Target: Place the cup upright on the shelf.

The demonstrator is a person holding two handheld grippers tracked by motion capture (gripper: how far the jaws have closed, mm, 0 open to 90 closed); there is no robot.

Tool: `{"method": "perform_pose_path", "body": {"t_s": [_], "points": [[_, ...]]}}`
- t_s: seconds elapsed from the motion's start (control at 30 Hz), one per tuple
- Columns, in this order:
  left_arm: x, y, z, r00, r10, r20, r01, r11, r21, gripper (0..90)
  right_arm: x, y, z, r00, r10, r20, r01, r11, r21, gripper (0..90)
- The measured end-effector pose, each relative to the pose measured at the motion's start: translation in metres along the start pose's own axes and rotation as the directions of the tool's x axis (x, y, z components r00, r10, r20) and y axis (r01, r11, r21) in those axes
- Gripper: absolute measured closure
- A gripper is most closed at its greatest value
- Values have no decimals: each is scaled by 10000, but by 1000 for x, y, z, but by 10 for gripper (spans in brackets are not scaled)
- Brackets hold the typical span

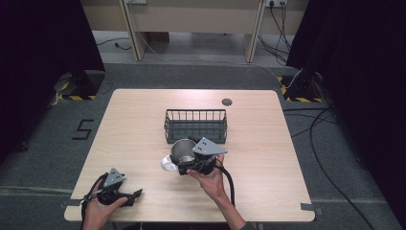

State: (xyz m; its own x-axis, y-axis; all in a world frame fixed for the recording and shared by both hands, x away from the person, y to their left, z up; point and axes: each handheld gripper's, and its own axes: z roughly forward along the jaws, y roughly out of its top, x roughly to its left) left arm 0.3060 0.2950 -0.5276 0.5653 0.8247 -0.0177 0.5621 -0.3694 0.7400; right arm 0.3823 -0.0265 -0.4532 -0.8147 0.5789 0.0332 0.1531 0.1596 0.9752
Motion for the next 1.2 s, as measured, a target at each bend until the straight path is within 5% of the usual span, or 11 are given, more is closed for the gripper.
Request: {"method": "perform_pose_path", "body": {"t_s": [1.2], "points": [[0, 0, 0, 10000, -4, -1, 4, 10000, 0, 49, -28, 58, -10, 10000, 33, -19, -33, 9994, 350, 67]]}}
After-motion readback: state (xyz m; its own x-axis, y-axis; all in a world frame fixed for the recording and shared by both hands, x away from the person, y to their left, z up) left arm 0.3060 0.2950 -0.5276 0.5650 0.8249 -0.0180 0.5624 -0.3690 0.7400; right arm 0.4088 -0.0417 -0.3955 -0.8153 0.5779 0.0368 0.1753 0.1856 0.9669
